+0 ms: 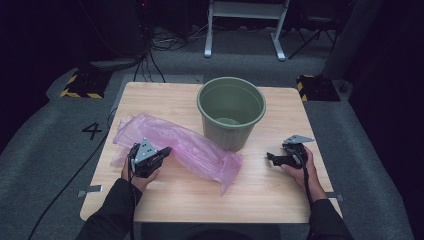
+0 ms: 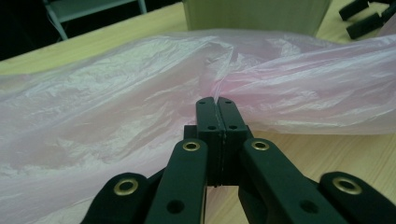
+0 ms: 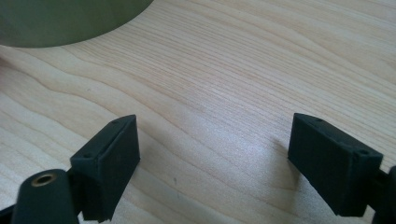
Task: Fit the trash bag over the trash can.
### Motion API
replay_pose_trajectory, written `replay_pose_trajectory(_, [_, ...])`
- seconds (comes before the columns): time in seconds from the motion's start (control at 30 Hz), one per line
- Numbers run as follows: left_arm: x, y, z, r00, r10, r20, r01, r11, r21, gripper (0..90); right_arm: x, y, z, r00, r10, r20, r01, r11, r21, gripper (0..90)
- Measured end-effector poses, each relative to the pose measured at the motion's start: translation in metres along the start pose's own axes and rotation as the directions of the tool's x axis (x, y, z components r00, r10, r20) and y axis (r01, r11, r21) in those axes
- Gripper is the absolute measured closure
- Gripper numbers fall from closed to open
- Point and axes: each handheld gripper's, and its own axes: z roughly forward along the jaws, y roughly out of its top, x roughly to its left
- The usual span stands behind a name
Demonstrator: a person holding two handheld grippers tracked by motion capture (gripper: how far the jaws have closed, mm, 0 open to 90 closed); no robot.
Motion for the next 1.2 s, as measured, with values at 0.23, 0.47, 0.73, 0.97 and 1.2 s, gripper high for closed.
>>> replay_pose_trajectory(0.23, [0.006,0.005,-0.011,0.9995,-0.014,-0.028,0.012,0.9985,-0.054,89.7,0.0,0.0,0.0,1.0,0.003,0.002,-0.003,1.0,0.0,16.7])
replay_pose_trajectory(0.47, [0.005,0.016,-0.025,0.9985,-0.015,-0.053,0.008,0.9915,-0.13,89.7,0.002,-0.004,-0.004,0.9999,0.01,0.013,-0.01,1.0,-0.002,17.1])
replay_pose_trajectory(0.73, [0.009,0.023,-0.04,0.9976,-0.024,-0.065,0.009,0.9742,-0.226,89.8,0.002,-0.004,-0.004,0.9999,0.01,0.013,-0.01,1.0,-0.002,17.1])
replay_pose_trajectory(0.97, [0.007,0.035,-0.05,0.9991,0.006,-0.042,-0.018,0.9565,-0.291,89.7,0.002,-0.004,-0.005,0.9998,0.011,0.014,-0.01,1.0,-0.003,17.3])
replay_pose_trajectory(1.2, [0.003,0.048,-0.059,0.9991,0.024,-0.035,-0.034,0.9389,-0.342,89.7,0.003,-0.004,-0.005,0.9998,0.014,0.011,-0.014,1.0,-0.003,17.4])
